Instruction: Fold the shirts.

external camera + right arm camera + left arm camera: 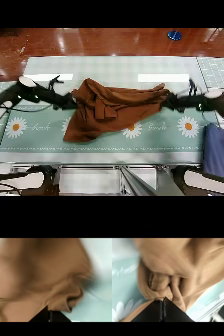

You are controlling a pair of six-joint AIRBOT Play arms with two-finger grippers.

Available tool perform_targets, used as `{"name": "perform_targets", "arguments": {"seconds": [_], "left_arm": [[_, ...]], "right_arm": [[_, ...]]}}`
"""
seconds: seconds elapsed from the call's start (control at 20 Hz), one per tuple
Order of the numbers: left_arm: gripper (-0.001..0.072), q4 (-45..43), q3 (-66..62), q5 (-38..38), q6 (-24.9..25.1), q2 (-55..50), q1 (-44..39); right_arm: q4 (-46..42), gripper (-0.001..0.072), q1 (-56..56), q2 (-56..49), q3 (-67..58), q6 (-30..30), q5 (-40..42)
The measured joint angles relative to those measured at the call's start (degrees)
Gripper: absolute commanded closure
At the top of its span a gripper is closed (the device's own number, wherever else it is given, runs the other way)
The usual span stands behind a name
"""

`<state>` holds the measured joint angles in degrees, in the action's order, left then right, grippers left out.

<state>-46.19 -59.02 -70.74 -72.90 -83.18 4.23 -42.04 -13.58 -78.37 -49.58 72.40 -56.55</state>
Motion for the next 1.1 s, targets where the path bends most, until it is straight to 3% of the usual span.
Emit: {"name": "perform_targets", "arguments": {"seconds": [0.2, 0.5, 0.75, 1.1], "left_arm": [[0.0689, 0.9, -14.1, -2.4, -1.1, 8.3, 4.4], [0.0689, 1.9, -33.5, 0.6, -2.5, 26.5, 13.5], [0.0689, -3.8, -39.1, 2.4, -3.1, 42.1, 17.5], [0.0689, -21.4, -40.2, 4.6, -6.9, 54.6, 9.1]], "right_arm": [[-2.0, 0.0688, 1.4, 6.1, -18.8, 1.3, -6.4], [-6.3, 0.0688, 1.8, 25.0, -40.3, 3.1, -10.0], [-13.8, 0.0688, 1.8, 41.2, -45.2, 5.6, -10.0], [-22.6, 0.0688, 1.8, 51.4, -45.5, 11.1, -15.6]]}}
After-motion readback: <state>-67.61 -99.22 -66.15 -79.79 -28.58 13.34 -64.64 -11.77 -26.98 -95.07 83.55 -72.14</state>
